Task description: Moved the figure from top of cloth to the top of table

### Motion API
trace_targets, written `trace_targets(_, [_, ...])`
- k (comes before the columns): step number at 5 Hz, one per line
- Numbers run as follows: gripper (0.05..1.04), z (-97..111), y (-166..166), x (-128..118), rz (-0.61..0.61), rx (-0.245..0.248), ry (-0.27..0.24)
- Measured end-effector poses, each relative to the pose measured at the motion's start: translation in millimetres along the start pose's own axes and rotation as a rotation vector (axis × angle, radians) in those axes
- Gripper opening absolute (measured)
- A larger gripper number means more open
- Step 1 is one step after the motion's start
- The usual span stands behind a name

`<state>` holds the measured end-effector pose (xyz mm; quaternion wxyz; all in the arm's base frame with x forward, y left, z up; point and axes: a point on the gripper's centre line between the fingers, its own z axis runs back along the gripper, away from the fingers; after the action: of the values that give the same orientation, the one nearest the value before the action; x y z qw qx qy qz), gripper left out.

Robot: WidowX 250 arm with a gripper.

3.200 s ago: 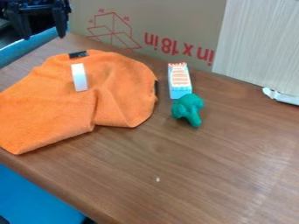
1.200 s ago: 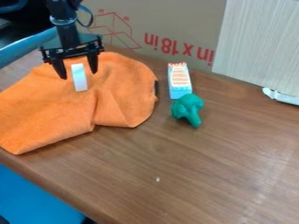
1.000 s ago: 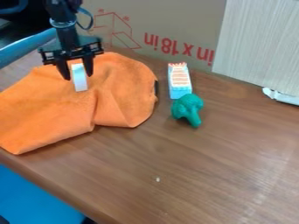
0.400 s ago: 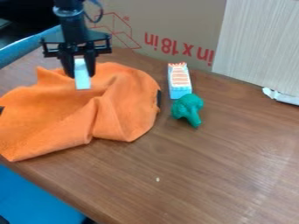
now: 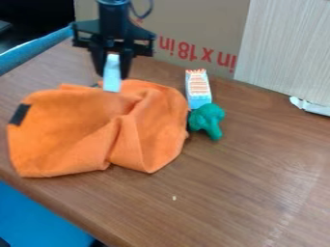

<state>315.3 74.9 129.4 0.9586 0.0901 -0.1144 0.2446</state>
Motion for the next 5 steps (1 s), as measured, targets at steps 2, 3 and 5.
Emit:
trace_targets(2, [0.403, 20, -25, -22, -0.129, 0.136, -0.190])
trace_targets(3, [0.402, 29, -40, -28, -0.212, 0.082, -0.150])
trace_targets(5, [0.402, 63, -69, -8, -0.270, -0.042, -0.083])
